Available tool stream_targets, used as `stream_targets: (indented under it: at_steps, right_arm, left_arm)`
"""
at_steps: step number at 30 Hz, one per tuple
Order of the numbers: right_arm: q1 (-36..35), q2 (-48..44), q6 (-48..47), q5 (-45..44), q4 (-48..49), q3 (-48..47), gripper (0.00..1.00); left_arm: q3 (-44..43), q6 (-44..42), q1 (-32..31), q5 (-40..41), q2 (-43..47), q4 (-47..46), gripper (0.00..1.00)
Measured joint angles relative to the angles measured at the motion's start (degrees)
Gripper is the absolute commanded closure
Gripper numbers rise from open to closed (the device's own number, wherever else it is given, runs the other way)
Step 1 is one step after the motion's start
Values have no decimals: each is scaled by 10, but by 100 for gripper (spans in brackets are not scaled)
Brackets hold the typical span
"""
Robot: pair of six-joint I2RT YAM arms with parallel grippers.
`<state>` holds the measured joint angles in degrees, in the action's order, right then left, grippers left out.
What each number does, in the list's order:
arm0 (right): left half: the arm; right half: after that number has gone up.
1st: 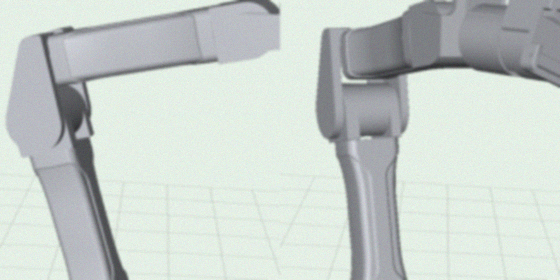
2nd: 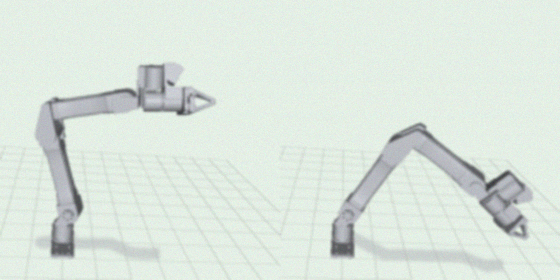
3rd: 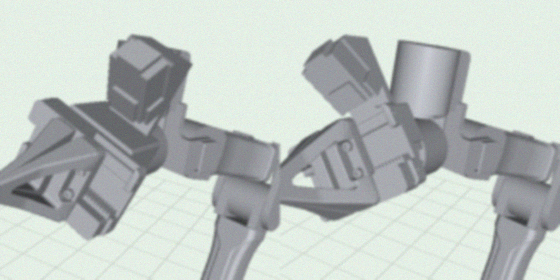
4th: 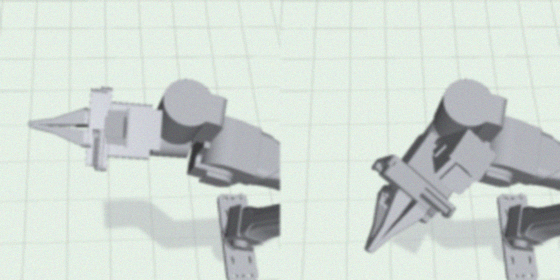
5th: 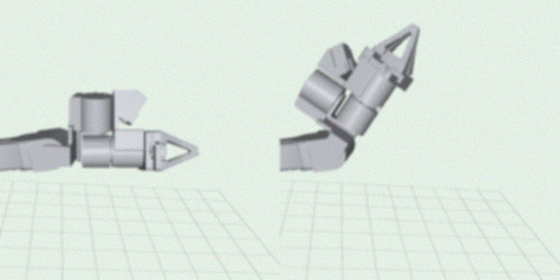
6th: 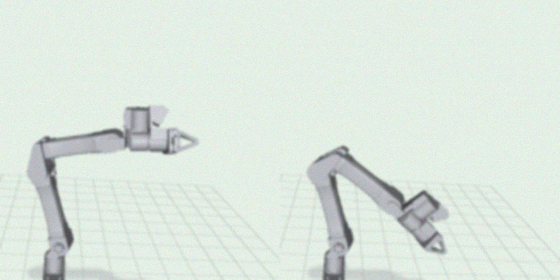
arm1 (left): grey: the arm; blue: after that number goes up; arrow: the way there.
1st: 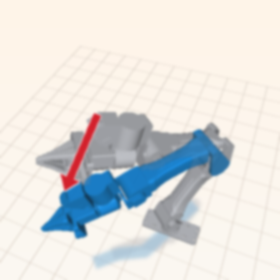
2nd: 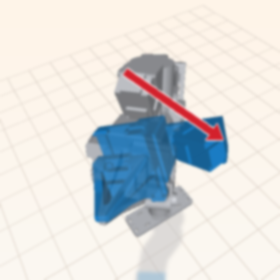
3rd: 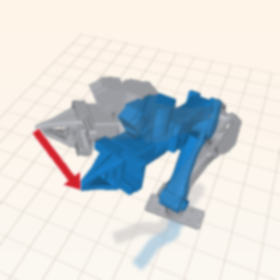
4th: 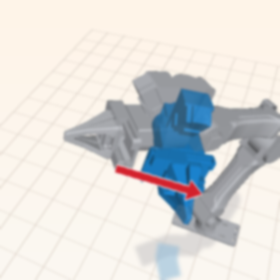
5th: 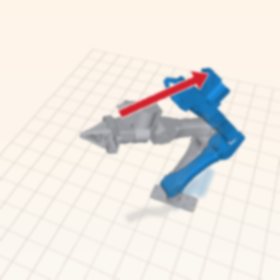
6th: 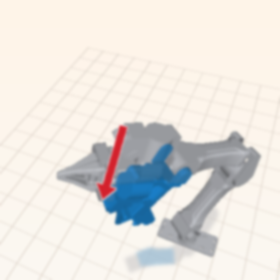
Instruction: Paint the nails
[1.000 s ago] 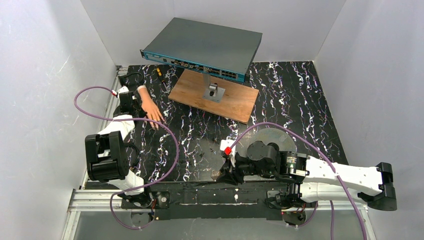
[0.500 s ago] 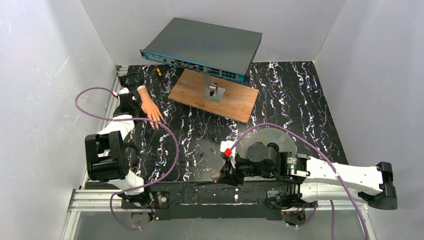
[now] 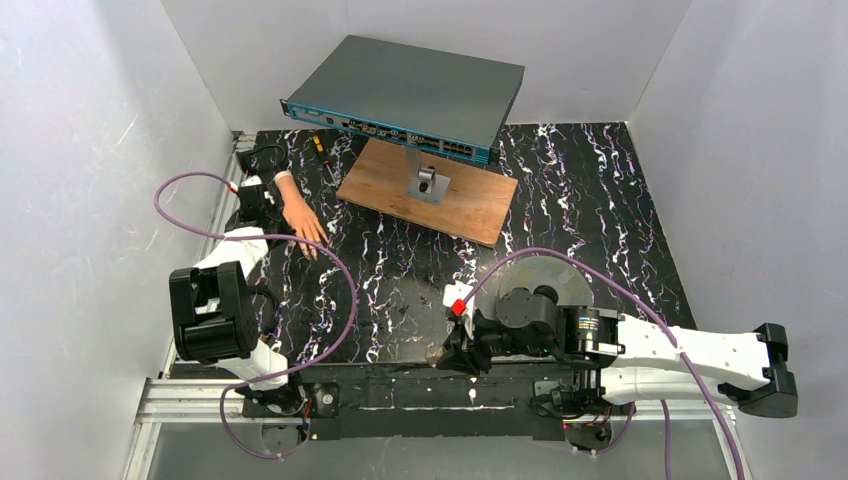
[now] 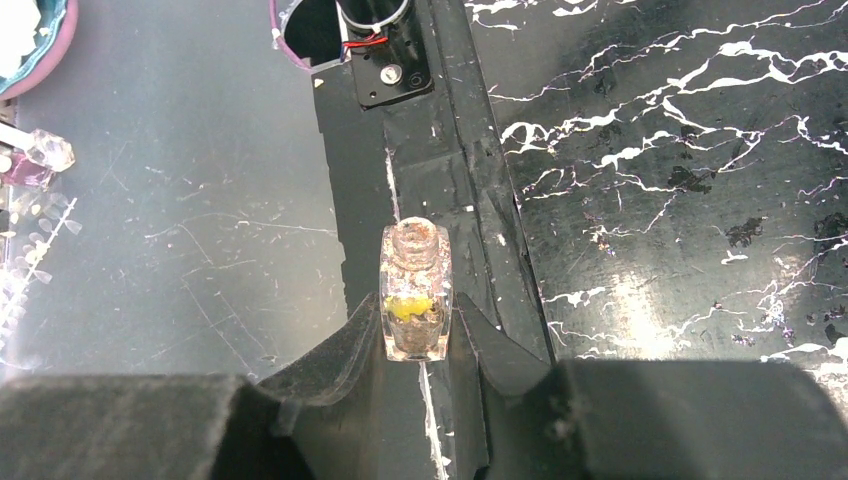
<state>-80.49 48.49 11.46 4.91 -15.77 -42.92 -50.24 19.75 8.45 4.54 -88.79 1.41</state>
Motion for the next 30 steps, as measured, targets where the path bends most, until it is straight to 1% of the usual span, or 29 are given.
stream_targets:
  at_steps: [10,13,19,25,30]
  right_arm:
    - [-10,-6,4,-9,-7,0,99]
    - [-11,-6,4,-12,-7,0,99]
    - [-13,-6,4,-14,-7,0,99]
    - [-13,-7,3,-18,-8,1,99]
    - [-13,-10,3,-18,-8,4,99]
  left_arm:
    - [-13,-10,0,-9,-3,37,100]
    - [-10,-12,0,-6,8,38,100]
    - [-5,-12,0,13,38,16,100]
    - [3,-11,0,38,37,-2,100]
    - [3,-6,2,40,23,-28,100]
